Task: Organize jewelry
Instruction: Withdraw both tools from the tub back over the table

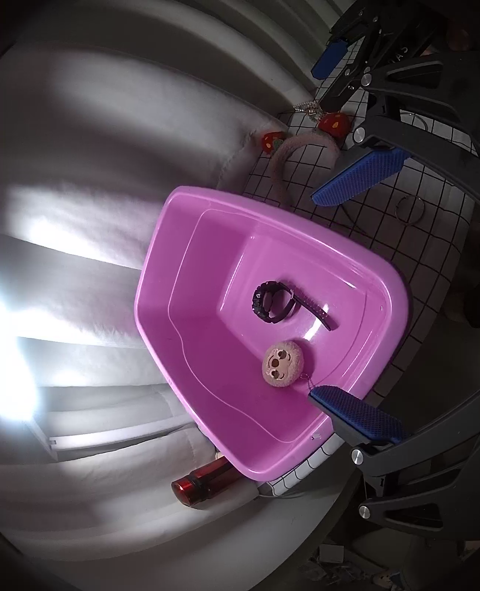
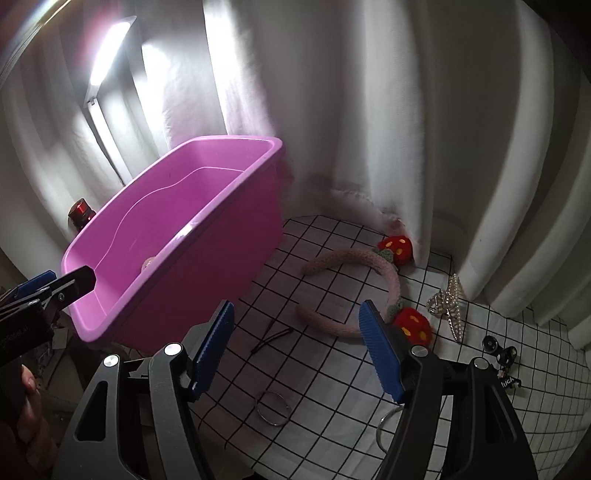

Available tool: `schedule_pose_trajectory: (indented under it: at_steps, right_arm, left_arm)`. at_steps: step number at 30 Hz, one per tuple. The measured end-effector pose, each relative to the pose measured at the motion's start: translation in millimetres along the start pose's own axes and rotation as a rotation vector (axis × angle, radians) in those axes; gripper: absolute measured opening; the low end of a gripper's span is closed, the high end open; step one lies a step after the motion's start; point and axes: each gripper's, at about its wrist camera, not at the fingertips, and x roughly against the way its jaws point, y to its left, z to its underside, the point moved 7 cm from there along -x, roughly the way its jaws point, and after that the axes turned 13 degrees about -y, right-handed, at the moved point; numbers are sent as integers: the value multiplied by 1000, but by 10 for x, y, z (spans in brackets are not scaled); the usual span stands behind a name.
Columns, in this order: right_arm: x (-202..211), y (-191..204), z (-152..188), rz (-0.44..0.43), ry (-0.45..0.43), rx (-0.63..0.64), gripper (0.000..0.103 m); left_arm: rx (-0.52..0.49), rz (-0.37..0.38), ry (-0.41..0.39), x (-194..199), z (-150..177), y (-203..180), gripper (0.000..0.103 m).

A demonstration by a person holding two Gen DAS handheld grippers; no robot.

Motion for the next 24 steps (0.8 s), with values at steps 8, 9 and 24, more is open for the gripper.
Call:
schedule_pose_trajectory:
  at_steps: [8,9,24]
  right_arm:
    - [440,-846,526,130,32,-79,67]
    - [489,-954,593,147,37,-92,67]
    - [470,-1388,1391,157,151,-164,67]
  left_arm:
    - [-77,94,35,127,331,-553,96]
    - [-83,102,40,130,374,-608,96]
    - [-166,117,189,-100,1203,-1109,96]
